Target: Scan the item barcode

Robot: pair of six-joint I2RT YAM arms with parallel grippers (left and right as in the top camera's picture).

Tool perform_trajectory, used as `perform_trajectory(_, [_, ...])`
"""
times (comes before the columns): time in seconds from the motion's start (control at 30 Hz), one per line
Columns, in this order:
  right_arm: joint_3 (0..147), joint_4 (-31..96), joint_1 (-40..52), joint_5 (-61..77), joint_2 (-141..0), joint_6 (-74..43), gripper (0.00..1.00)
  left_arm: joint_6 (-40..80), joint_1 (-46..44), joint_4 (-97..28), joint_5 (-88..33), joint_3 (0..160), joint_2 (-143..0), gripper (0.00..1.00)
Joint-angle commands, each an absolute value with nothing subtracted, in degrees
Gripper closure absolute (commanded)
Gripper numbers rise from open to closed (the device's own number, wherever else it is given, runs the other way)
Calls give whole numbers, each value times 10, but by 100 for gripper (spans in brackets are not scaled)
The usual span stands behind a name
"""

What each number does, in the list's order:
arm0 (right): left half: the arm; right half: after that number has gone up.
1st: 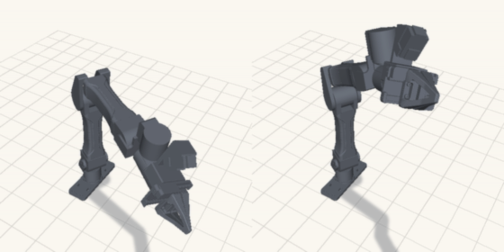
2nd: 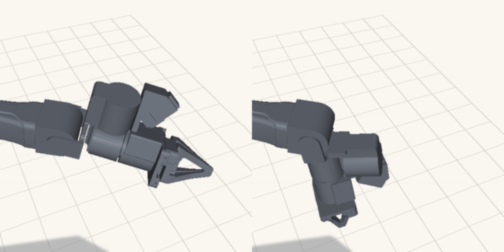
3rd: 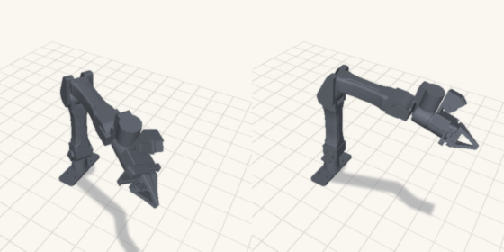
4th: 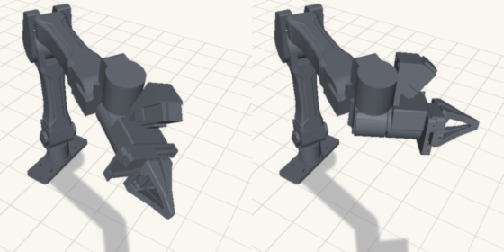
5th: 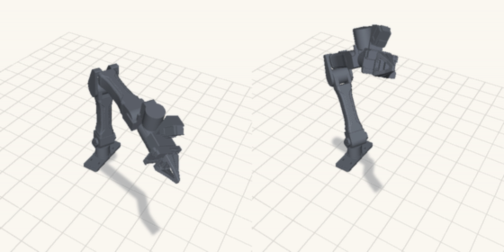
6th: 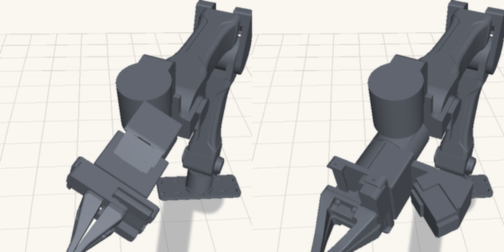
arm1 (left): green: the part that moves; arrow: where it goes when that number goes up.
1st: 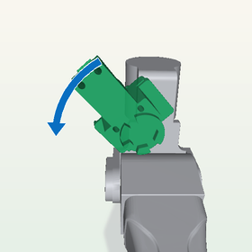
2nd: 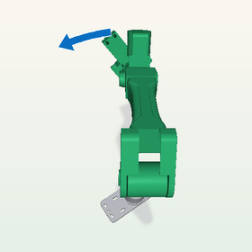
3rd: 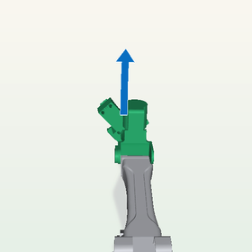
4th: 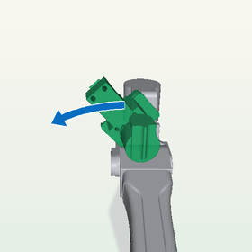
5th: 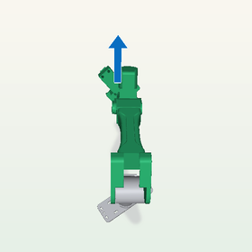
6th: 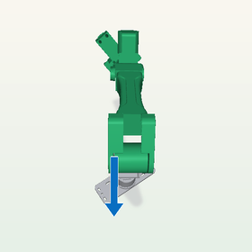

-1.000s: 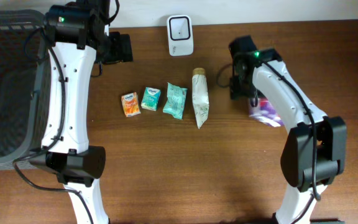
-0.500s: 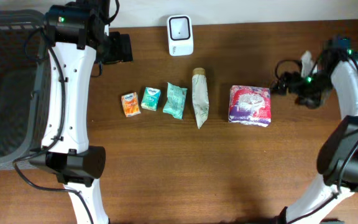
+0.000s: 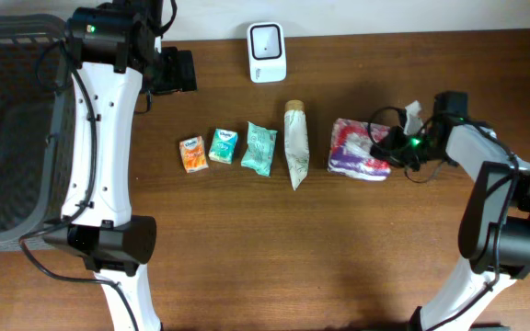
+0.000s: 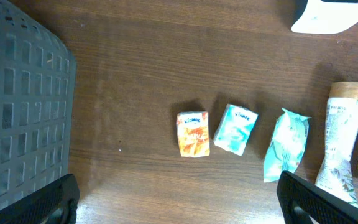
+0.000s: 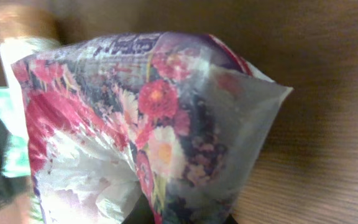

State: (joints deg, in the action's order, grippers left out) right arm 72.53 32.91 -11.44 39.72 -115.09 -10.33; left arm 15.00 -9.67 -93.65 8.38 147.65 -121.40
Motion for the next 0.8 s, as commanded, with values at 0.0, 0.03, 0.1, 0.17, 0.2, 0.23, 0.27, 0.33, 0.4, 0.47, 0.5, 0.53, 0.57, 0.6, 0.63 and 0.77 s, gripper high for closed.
perform_trajectory(0.0, [825,283,-87,448,-1149,-236,96,154,-96,-936,84,1483,-1209,1])
perform_trajectory(0.03, [849,265,-79,446,-1149,-252,96,154,-96,-936,84,1483,-1209,1])
perform_trajectory(0.1, [898,205,-52,401,-1149,-307,96,154,-96,-936,84,1483,-1209,1])
perform_trajectory(0.17, [914,84,-8,322,-1149,-360,96,153,-96,-936,84,1483,-1209,1])
perform_trajectory(0.2, [914,46,8,289,-1149,-385,96,153,-96,-936,84,1483,-1209,1])
perform_trajectory(0.23, [914,-10,41,219,-1152,-426,96,154,-96,-936,84,1483,-1209,1])
perform_trajectory(0.27, [914,-50,64,180,-1157,-445,96,153,-96,-936,84,1483,-1209,1])
perform_trajectory(0.33, [914,-130,102,137,-1179,-458,96,154,-96,-936,84,1483,-1209,1])
perform_trajectory(0.4, [919,-191,127,105,-1205,-460,96,154,-96,-936,84,1483,-1209,1])
perform_trajectory(0.47, [944,-197,140,83,-1235,-460,96,154,-96,-936,84,1483,-1209,1])
perform_trajectory(0.5, [966,-198,143,84,-1255,-460,96,154,-96,-936,84,1483,-1209,1])
perform_trajectory(0.53, [1001,-192,147,84,-1283,-462,96,154,-96,-936,84,1483,-1209,1])
perform_trajectory(0.57, [1025,-182,147,84,-1300,-462,96,153,-96,-936,84,1483,-1209,1])
perform_trajectory(0.6, [1044,-166,148,86,-1313,-462,96,154,-96,-936,84,1483,-1209,1])
perform_trajectory(0.63, [1067,-138,148,86,-1336,-469,96,154,-96,-936,84,1483,-1209,1])
perform_trajectory(0.77, [1067,-113,150,108,-1350,-471,96,154,-96,-936,84,1483,-1209,1])
